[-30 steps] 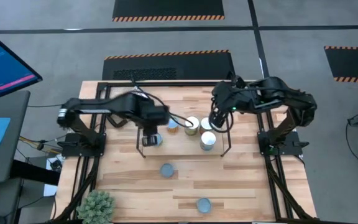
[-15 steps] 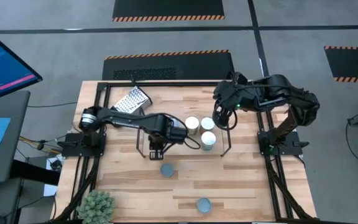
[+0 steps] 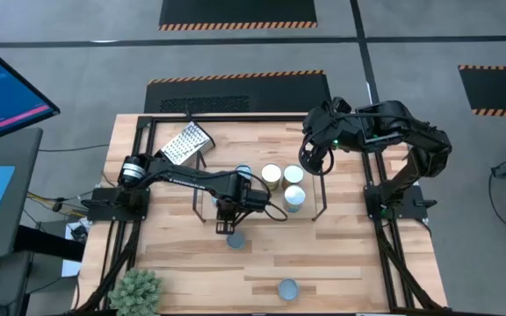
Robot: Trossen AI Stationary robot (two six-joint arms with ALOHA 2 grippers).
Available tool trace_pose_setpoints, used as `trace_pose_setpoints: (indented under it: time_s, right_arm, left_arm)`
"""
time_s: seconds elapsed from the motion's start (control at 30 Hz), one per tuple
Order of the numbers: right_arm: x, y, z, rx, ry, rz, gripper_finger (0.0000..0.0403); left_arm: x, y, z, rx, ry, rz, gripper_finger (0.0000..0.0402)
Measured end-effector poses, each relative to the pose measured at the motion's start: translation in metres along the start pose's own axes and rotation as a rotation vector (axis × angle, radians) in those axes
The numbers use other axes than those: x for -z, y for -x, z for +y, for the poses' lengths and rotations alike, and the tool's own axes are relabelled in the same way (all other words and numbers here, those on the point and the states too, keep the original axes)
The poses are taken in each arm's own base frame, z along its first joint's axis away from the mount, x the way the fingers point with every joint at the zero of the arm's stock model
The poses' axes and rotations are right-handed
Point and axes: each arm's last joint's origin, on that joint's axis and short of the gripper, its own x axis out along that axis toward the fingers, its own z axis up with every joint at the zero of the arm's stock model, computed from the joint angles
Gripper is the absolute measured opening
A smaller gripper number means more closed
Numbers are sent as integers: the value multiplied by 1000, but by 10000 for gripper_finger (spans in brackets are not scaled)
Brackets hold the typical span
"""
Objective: Pick and place cans onto a shelf
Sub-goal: Put the canned mushrooms on the shelf
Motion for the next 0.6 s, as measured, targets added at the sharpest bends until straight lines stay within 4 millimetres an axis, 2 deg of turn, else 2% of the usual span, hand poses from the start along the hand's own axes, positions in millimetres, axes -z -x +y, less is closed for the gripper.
trace_pose_setpoints:
  time_s: [0.23, 0.4, 0.6]
  right_arm:
    - [1, 2, 3, -15, 7, -1, 26]
    - [1, 2, 4, -17, 9, -2, 28]
    - [1, 2, 4, -17, 8, -2, 22]
  left_arm:
    - [13, -30, 1, -7, 104, 121, 55]
    - [10, -31, 1, -13, 97, 85, 22]
    - [9, -32, 7, -49, 70, 72, 3]
